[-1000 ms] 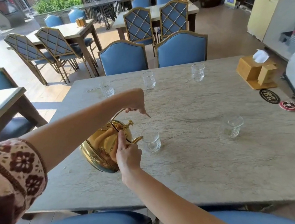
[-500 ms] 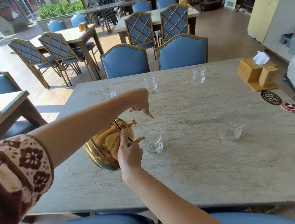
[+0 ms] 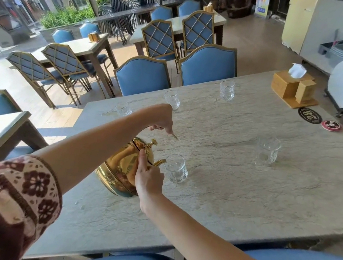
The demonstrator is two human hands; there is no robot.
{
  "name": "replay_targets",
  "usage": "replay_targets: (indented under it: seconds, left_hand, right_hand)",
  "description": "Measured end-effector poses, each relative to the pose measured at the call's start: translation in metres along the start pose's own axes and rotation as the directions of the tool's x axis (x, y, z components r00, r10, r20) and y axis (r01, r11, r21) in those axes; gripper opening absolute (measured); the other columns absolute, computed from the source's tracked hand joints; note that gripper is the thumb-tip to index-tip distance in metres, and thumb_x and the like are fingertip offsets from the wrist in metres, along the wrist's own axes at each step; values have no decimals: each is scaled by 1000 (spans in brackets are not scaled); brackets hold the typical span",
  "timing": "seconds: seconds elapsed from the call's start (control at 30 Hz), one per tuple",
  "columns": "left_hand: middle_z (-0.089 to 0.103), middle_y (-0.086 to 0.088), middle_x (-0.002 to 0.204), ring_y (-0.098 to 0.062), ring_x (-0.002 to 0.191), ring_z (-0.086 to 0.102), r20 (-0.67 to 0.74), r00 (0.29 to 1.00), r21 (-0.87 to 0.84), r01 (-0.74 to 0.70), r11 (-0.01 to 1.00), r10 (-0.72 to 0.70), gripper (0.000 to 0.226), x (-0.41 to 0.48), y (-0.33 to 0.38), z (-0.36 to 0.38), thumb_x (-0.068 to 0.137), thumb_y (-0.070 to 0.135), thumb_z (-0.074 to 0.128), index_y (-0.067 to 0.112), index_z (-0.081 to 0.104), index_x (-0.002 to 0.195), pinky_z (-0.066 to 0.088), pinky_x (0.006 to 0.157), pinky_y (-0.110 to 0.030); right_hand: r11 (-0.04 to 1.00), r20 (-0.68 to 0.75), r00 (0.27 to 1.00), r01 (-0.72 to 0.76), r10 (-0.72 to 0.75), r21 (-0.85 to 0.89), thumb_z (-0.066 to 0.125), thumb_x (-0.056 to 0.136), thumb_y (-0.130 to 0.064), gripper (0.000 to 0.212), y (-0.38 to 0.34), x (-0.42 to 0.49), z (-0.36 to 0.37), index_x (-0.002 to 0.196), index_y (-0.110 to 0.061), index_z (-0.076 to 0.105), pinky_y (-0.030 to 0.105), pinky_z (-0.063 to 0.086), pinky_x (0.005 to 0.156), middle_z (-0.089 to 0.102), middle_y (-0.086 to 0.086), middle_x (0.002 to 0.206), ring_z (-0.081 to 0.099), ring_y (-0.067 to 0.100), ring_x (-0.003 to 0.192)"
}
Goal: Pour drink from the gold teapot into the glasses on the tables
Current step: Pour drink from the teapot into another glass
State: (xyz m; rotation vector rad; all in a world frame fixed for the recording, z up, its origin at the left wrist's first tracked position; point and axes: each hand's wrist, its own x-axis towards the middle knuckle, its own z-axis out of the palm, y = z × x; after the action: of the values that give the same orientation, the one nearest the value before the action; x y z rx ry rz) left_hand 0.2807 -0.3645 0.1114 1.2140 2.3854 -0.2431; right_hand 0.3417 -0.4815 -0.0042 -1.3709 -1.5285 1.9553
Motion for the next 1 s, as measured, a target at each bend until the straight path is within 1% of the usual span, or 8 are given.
replay_targets:
  seconds: [0.23, 0.3, 0.4, 0.6, 0.67, 0.8, 0.93, 1.0]
  left_hand:
    - [58, -15, 79, -20, 51, 46, -19, 1000, 35, -7, 999, 8, 38, 0, 2, -3, 85, 18, 70, -11, 65, 109, 38, 50, -26]
    - [57, -12, 70, -19, 49, 46, -25, 1000, 48, -13, 999, 14, 34, 1, 2, -3, 84, 18, 71, -9, 66, 104, 39, 49, -25]
    - [54, -8, 61, -19, 47, 47, -34, 999, 70, -22, 997, 24, 25, 1, 2, -3, 84, 17, 72, -5, 66, 93, 40, 49, -25]
    - [58, -13, 69, -19, 48, 47, -45, 999, 44, -14, 999, 16, 33, 5, 0, 0, 84, 17, 72, -10, 68, 101, 40, 50, -25]
    - [60, -15, 74, -20, 50, 48, -39, 999, 41, -7, 999, 8, 27, 7, 0, 1, 84, 17, 72, -8, 67, 93, 40, 50, -25]
    - [53, -8, 59, -18, 47, 48, -46, 999, 43, 9, 999, -7, 28, 12, -1, 2, 84, 17, 71, 2, 55, 67, 40, 49, -25]
    - [52, -8, 58, -19, 47, 47, -27, 1000, 43, 10, 999, -9, 30, 13, -1, 4, 84, 16, 71, 2, 53, 64, 40, 50, -26]
    - [52, -8, 58, -18, 47, 47, -19, 1000, 41, 11, 999, -11, 30, 13, -1, 6, 85, 16, 71, 2, 53, 65, 40, 49, -25]
  right_hand:
    - [998, -18, 1000, -15, 16, 57, -5, 14, -109, 169, -3, 3, 3, 120, 3, 64, 47, 53, 96, 64, 23, 125, 62, 39, 117]
    - [997, -3, 1000, -26, 26, 68, -2, 22, -110, 163, -3, 2, 2, 120, 3, 64, 46, 52, 91, 64, 23, 125, 62, 39, 118]
    - [999, 7, 1000, -5, 5, 43, 23, 68, -96, 119, -4, 0, 0, 120, 2, 63, 49, 53, 100, 62, 24, 127, 62, 39, 118]
    - [999, 28, 999, -24, 23, 42, 30, 79, -88, 106, 0, 5, 0, 121, 4, 63, 49, 54, 101, 62, 24, 128, 62, 39, 118]
    - [999, 19, 1000, -21, 20, 48, 26, 73, -93, 114, -2, 3, -2, 120, 3, 64, 50, 54, 101, 62, 24, 127, 62, 39, 117]
    - [997, 11, 1000, -3, 2, 75, -1, 21, -109, 161, 2, 7, 2, 117, 0, 67, 51, 55, 100, 65, 23, 123, 64, 38, 115]
    - [999, 2, 1000, 5, -5, 42, 5, 37, -107, 148, 4, 7, 0, 120, 0, 66, 50, 54, 101, 64, 22, 125, 63, 37, 116]
    - [999, 0, 1000, 3, -3, 36, 0, 31, -108, 153, 9, 10, 1, 116, 0, 68, 50, 55, 99, 66, 22, 123, 64, 37, 115]
